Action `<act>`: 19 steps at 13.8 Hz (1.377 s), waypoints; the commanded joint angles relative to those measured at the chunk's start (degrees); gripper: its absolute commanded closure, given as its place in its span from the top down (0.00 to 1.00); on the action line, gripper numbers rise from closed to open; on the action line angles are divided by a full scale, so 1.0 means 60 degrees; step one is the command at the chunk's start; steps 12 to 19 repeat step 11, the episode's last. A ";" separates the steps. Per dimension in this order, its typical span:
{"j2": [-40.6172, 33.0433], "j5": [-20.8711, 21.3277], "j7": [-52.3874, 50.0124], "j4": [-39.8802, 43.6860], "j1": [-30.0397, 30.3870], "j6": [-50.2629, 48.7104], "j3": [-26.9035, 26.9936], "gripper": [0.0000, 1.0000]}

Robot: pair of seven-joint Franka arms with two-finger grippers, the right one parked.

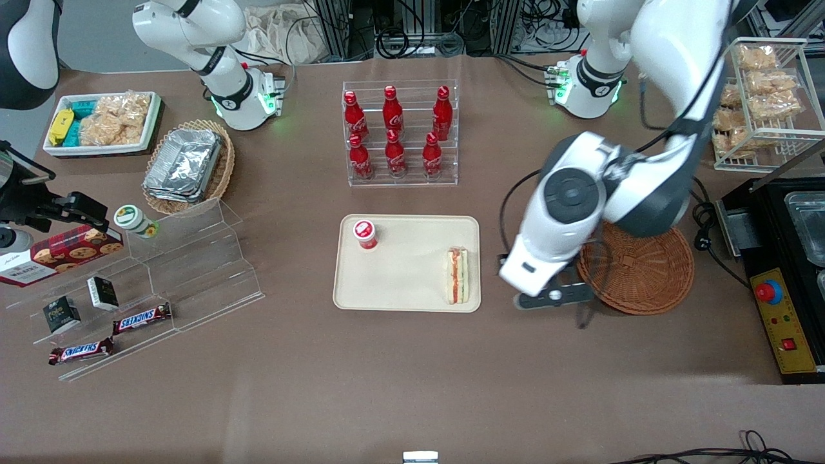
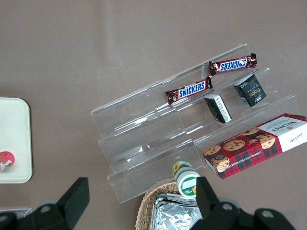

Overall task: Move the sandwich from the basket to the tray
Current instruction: 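Lower the sandwich onto the tray, open the left gripper and withdraw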

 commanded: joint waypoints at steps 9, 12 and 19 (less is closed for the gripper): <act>-0.3114 -0.2380 0.6065 -0.1817 0.0236 -0.1268 0.3582 1.00; -0.2630 -0.2278 0.6051 -0.1230 0.0207 -0.1458 0.3567 1.00; -0.2630 -0.2278 0.6051 -0.1230 0.0207 -0.1458 0.3567 1.00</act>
